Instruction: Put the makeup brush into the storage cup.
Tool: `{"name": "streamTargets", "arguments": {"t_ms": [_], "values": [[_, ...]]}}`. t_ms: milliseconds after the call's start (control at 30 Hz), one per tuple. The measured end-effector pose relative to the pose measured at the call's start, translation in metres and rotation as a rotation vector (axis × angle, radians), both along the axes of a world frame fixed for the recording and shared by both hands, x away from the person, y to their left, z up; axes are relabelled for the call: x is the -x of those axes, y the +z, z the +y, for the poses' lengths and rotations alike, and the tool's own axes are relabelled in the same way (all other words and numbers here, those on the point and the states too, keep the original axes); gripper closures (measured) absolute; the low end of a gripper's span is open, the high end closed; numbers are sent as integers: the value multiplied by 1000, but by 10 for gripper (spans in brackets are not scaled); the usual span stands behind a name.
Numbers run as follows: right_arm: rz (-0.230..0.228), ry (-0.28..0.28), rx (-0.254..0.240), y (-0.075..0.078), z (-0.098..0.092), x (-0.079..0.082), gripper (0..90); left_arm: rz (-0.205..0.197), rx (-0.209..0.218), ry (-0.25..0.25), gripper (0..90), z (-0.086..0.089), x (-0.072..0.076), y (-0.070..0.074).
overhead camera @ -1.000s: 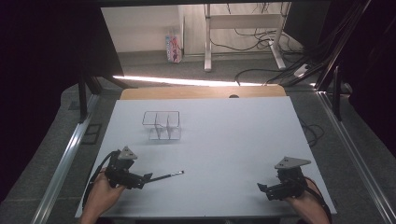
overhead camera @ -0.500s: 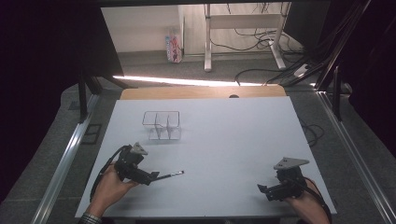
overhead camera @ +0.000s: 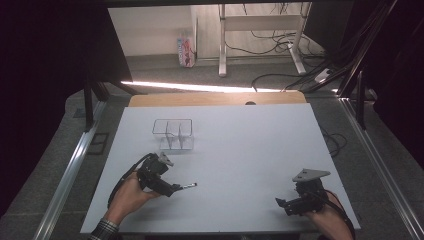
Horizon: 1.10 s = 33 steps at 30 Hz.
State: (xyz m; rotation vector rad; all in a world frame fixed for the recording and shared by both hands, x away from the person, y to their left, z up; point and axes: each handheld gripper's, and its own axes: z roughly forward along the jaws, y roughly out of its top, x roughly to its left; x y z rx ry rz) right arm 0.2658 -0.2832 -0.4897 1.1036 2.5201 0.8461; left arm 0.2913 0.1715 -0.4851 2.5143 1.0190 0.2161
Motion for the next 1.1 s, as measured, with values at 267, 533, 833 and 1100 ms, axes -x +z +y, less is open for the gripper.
{"name": "streamTargets", "arguments": {"t_ms": [267, 533, 833, 1100], "values": [[5, 4, 6, -1, 1, 0, 0, 26, -32, -56, 196, -17, -5, 1], [7, 6, 12, -1, 1, 0, 0, 56, -57, -70, 302, -21, -5, -7], [12, 12, 19, -2, 1, 1, 0, 96, -82, -100, 393, -24, -3, -21], [13, 15, 26, -2, 2, 1, 0, 123, -82, -137, 675, -21, -5, -25]]}}
